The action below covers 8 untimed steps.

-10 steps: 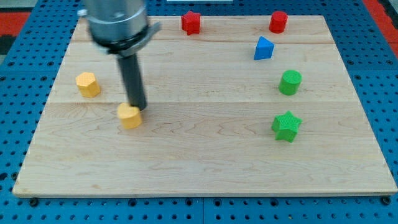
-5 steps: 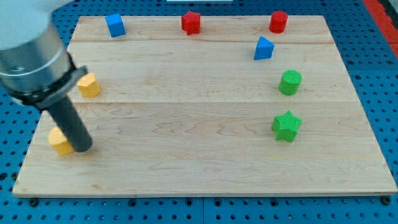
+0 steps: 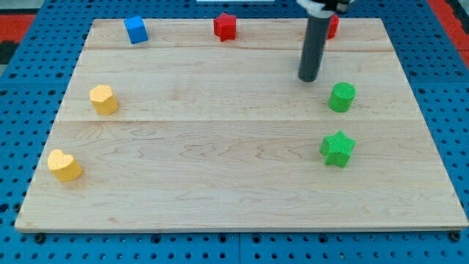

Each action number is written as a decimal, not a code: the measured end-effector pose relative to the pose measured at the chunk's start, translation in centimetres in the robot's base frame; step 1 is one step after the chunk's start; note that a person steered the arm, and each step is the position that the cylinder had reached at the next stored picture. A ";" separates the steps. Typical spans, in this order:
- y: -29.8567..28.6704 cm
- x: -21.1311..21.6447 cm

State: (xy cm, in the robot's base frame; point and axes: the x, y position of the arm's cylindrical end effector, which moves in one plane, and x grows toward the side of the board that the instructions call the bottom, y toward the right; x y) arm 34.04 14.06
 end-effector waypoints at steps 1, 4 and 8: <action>3.2 -1.1; -11.8 -1.9; -8.0 2.9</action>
State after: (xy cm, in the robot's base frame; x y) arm 36.98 6.02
